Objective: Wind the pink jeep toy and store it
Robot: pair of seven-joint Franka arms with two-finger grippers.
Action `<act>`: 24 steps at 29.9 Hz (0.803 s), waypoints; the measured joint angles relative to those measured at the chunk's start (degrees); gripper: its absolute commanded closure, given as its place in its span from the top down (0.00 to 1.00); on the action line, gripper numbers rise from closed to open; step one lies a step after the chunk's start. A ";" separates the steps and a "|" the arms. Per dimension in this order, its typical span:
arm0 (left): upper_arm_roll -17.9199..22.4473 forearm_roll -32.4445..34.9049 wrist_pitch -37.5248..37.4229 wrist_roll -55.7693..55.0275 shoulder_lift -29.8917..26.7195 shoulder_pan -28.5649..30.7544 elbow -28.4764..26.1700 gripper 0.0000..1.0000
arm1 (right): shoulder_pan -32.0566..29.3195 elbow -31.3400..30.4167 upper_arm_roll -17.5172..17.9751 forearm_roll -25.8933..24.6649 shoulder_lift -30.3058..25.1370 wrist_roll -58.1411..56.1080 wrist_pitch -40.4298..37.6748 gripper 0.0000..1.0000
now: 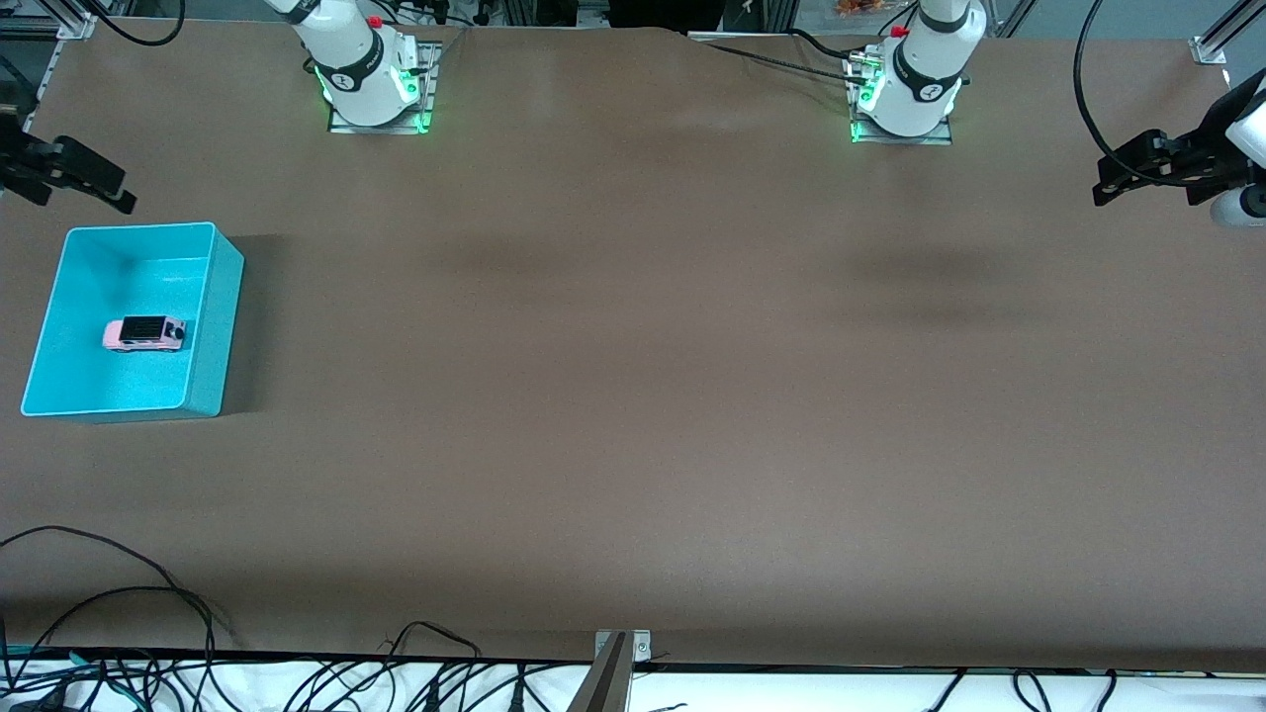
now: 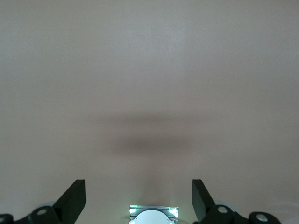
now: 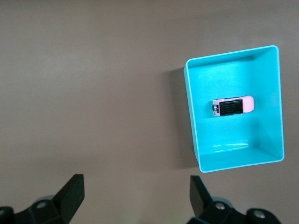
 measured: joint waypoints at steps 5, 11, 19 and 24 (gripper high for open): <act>0.00 0.00 -0.03 0.00 0.00 0.00 0.00 1.00 | 0.04 -0.01 2.94 0.00 1.50 -0.62 0.03 1.00; 0.00 0.00 -0.06 0.00 0.00 0.00 0.00 1.00 | -0.01 0.08 3.67 -0.01 1.95 -0.75 0.02 1.00; 0.00 0.00 -0.07 0.00 0.00 0.00 0.00 1.00 | -0.18 0.28 3.33 -0.01 1.78 -1.00 -0.20 1.00; 0.00 0.00 -0.09 0.00 0.00 0.00 0.00 1.00 | -0.51 0.30 3.30 -0.01 1.71 -1.19 -0.35 1.00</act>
